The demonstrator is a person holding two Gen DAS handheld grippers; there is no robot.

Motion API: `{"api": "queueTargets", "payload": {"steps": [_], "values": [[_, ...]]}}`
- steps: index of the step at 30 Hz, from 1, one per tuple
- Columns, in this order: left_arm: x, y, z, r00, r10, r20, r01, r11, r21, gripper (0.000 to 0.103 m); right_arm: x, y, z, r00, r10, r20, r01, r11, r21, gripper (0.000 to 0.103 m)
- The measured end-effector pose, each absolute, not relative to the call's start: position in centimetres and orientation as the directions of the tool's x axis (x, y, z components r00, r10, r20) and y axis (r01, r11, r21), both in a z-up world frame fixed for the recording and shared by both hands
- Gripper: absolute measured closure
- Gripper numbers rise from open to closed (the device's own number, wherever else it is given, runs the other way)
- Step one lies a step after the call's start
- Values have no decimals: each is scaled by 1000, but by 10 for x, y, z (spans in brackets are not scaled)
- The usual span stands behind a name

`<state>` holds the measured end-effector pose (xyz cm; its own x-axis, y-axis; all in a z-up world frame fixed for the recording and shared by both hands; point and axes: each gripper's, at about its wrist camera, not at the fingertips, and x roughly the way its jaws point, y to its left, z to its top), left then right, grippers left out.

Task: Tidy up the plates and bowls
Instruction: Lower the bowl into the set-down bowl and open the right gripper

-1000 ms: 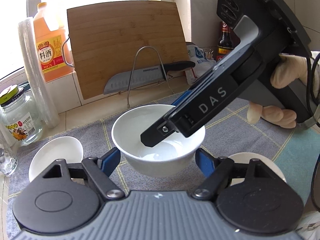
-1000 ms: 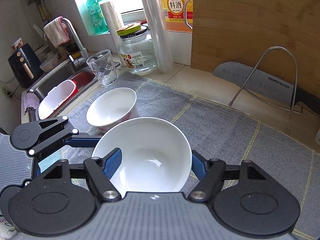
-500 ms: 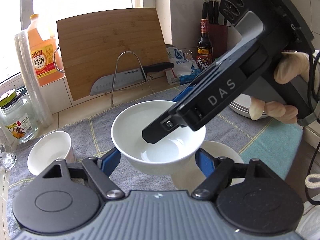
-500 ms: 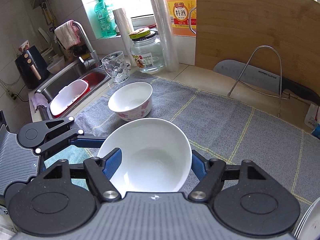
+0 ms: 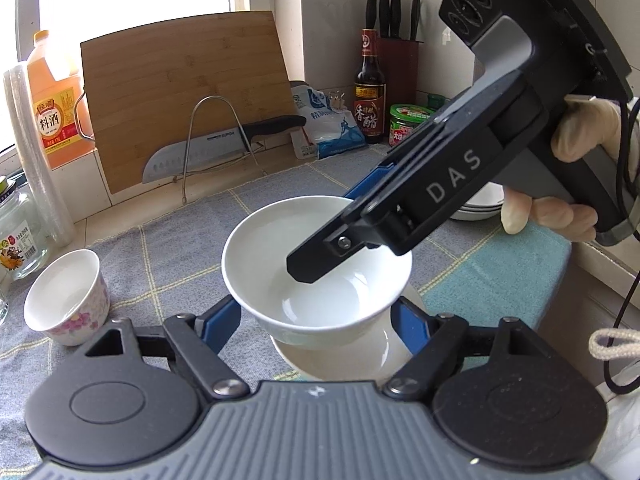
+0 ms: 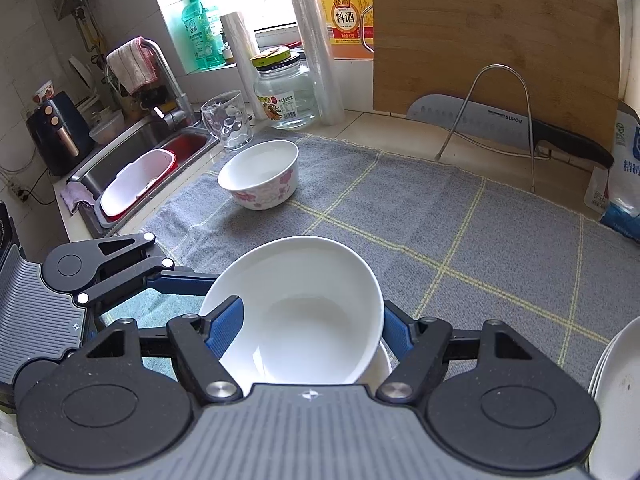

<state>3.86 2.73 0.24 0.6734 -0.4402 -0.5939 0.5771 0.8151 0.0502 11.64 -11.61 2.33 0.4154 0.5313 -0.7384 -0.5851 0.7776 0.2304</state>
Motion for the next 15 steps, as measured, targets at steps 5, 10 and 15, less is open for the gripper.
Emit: {"api": "queueTargets", "payload": {"steps": [5, 10, 15], "values": [[36, 23, -1, 650, -453, -610, 594, 804, 36, 21, 109, -122, 17, 414, 519, -748, -568, 789, 233, 25], [33, 20, -7, 630, -456, -628, 607, 794, 33, 21, 104, -126, 10, 401, 515, -758, -553, 796, 248, 25], [31, 18, -11, 620, -454, -640, 610, 792, 30, 21, 103, -125, 5, 395, 506, -766, -551, 798, 243, 25]]}}
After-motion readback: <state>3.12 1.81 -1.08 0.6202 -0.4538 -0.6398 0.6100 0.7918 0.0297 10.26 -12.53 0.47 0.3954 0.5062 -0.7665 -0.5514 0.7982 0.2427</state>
